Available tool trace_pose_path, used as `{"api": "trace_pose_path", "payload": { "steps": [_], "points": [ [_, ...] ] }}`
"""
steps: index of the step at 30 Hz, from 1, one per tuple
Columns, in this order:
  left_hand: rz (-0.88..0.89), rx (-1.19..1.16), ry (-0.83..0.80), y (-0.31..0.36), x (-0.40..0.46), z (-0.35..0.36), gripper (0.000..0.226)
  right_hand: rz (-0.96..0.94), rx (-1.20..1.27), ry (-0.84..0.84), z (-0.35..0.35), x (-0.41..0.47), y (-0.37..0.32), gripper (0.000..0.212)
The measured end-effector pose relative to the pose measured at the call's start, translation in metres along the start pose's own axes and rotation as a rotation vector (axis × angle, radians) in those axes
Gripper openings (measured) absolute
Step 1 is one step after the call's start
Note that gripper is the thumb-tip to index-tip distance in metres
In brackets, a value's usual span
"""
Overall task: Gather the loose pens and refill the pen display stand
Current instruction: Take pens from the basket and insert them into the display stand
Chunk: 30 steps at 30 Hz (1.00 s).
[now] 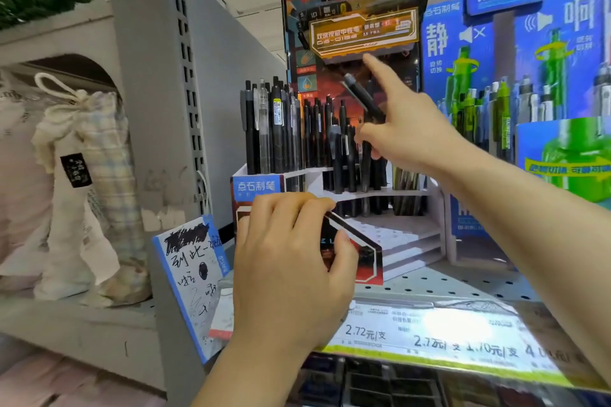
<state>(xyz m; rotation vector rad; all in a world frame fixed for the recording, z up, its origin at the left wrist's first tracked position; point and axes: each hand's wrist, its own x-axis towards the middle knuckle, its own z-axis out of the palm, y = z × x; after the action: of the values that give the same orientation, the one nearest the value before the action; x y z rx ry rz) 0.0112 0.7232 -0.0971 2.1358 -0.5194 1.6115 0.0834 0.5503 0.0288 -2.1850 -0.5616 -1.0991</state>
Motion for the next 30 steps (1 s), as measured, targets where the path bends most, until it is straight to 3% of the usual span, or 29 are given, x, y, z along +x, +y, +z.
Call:
{"api": "trace_pose_path", "payload": {
  "steps": [7,15,22,26,30],
  "points": [
    [-0.007,-0.010,-0.019,0.001,0.000,0.000,0.030,-0.038,-0.032,0.059,0.015,-0.009,-0.007,0.074],
    [-0.018,-0.034,-0.019,0.001,0.000,0.000,0.033,-0.002,-0.003,0.068,0.022,-0.011,-0.006,0.074],
    [-0.006,-0.059,-0.001,0.000,-0.001,0.001,0.034,0.029,-0.165,-0.078,0.033,-0.017,-0.004,0.076],
    [-0.002,-0.071,0.013,-0.001,-0.002,0.001,0.032,-0.028,-0.207,0.012,0.037,-0.018,-0.001,0.085],
    [-0.007,-0.076,0.012,-0.002,-0.002,0.000,0.032,-0.026,-0.219,0.011,0.037,-0.019,0.000,0.072]
  ]
}}
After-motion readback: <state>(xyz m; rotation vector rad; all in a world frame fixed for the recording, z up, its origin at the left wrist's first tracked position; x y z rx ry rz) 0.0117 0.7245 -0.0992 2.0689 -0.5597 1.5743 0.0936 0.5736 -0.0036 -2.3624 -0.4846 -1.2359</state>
